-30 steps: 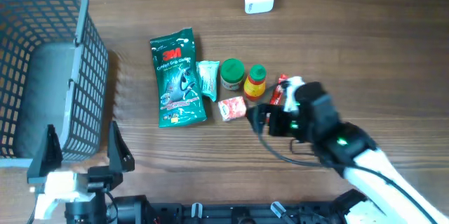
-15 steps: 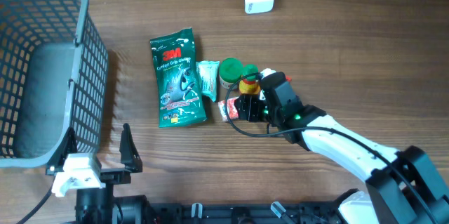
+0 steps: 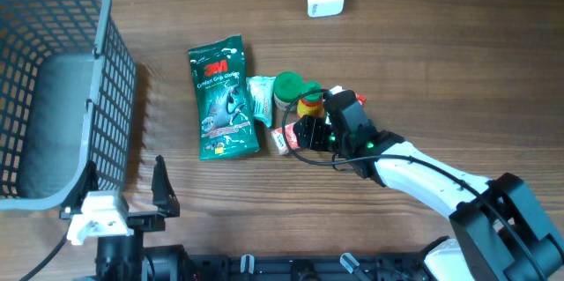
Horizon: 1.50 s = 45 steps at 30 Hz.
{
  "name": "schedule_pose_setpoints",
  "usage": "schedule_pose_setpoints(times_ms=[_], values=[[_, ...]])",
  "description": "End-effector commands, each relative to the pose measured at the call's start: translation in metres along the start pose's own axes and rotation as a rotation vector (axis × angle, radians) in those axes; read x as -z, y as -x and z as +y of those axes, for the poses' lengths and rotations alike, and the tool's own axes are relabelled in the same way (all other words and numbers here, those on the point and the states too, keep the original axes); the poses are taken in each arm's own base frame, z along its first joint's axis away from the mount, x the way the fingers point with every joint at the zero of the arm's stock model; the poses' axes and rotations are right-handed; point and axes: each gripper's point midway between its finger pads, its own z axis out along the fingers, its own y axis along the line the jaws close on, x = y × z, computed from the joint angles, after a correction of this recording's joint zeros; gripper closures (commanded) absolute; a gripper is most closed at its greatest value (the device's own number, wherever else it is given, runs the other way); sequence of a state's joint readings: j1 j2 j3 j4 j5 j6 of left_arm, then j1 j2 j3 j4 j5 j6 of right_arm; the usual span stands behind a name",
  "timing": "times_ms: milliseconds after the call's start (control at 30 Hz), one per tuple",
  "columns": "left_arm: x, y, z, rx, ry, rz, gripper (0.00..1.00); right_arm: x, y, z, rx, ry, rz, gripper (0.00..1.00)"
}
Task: Scan the item barcode
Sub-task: 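Lower the right gripper and grasp the red Kleenex pack, then lift the Kleenex pack with the right gripper and carry it rightward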
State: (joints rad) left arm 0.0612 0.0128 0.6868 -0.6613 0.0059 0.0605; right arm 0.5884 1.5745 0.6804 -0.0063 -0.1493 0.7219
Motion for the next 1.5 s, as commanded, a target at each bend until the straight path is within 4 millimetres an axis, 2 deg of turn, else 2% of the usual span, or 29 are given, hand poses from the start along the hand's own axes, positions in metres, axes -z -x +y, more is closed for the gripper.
schedule_pose_setpoints(times_ms=[0, 167, 367, 533, 667, 767, 800, 933, 1000, 1067, 1167, 1200, 1267, 1333, 1367, 1400, 1433, 1467], values=[[0.001, -0.002, 0.002, 0.017, 0.012, 0.004, 0.0, 0.0, -0.002, 0.001, -0.043, 0.004, 0.01, 0.23], [0.001, -0.002, 0.002, 0.017, 0.012, 0.004, 0.0, -0.015, -0.024, -0.01, -0.261, -0.025, 0.102, 0.29], [0.001, -0.002, 0.002, 0.017, 0.012, 0.004, 0.0, -0.022, -0.023, -0.024, -0.389, -0.092, 0.07, 0.37], [0.001, -0.002, 0.002, 0.017, 0.012, 0.004, 0.0, -0.024, -0.025, -0.029, -0.42, -0.113, 0.064, 0.53], [0.001, -0.002, 0.002, 0.017, 0.012, 0.004, 0.0, -0.024, -0.026, -0.027, -0.418, -0.104, 0.076, 0.73], [0.001, -0.002, 0.002, 0.017, 0.012, 0.004, 0.0, -0.024, -0.028, -0.026, -0.419, -0.096, 0.086, 0.93], [0.001, -0.002, 0.002, 0.017, 0.012, 0.004, 0.0, -0.024, -0.029, -0.024, -0.42, -0.09, 0.094, 0.96], [0.001, -0.002, 0.002, 0.017, 0.012, 0.005, 0.0, -0.019, -0.033, -0.011, -0.371, -0.031, 0.14, 0.96], [0.001, -0.002, 0.002, 0.017, 0.012, 0.004, 0.0, -0.009, -0.037, -0.006, -0.373, -0.019, 0.169, 0.96], [0.001, -0.002, 0.002, 0.017, 0.012, 0.005, 0.0, 0.007, -0.039, -0.005, -0.377, -0.032, 0.178, 0.96], [0.001, -0.002, 0.002, 0.017, 0.012, 0.004, 0.0, 0.043, -0.042, -0.007, -0.397, -0.058, 0.189, 0.96], [0.001, -0.002, 0.002, 0.017, 0.012, 0.004, 0.0, 0.062, -0.045, -0.009, -0.409, -0.07, 0.193, 0.96], [0.001, -0.002, 0.002, 0.017, 0.012, 0.005, 0.0, 0.084, -0.051, -0.015, -0.423, -0.093, 0.197, 0.96], [0.001, -0.002, 0.002, 0.017, 0.012, 0.005, 0.0, 0.101, -0.053, -0.033, -0.468, -0.17, 0.168, 0.96], [0.001, -0.002, 0.002, 0.017, 0.012, 0.004, 0.0, 0.109, -0.05, -0.049, -0.477, -0.24, 0.12, 0.96], [0.001, -0.002, 0.002, 0.017, 0.012, 0.005, 0.0, 0.114, -0.045, -0.061, -0.461, -0.289, 0.081, 0.93], [0.001, -0.002, 0.002, 0.017, 0.012, 0.004, 0.0, 0.114, -0.044, -0.06, -0.408, -0.278, 0.083, 0.78], [0.001, -0.002, 0.002, 0.017, 0.012, 0.005, 0.0, 0.111, -0.045, -0.052, -0.363, -0.238, 0.107, 0.52]])
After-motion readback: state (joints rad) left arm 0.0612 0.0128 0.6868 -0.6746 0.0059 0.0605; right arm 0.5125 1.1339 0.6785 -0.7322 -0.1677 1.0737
